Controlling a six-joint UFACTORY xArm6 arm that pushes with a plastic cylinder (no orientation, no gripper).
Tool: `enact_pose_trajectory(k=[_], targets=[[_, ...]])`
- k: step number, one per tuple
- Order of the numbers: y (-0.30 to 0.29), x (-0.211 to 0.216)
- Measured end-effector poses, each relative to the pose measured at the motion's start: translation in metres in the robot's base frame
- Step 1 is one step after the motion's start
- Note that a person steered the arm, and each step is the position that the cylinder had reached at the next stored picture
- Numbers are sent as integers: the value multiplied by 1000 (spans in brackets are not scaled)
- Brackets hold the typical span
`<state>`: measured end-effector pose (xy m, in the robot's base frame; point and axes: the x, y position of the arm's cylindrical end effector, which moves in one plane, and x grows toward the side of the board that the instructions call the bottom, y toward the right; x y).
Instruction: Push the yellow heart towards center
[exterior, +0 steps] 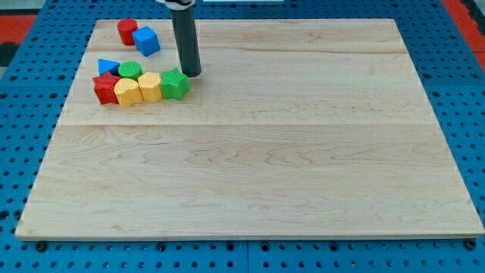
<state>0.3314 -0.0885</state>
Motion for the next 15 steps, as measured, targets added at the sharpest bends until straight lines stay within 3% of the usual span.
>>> enact_pose_trajectory(k=[3, 4, 5, 7, 8, 10, 13, 15], targets=[[11, 9], [34, 68], [-14, 141], [-189, 144], [-216, 128], [-216, 120], [-211, 51], [-151, 51]])
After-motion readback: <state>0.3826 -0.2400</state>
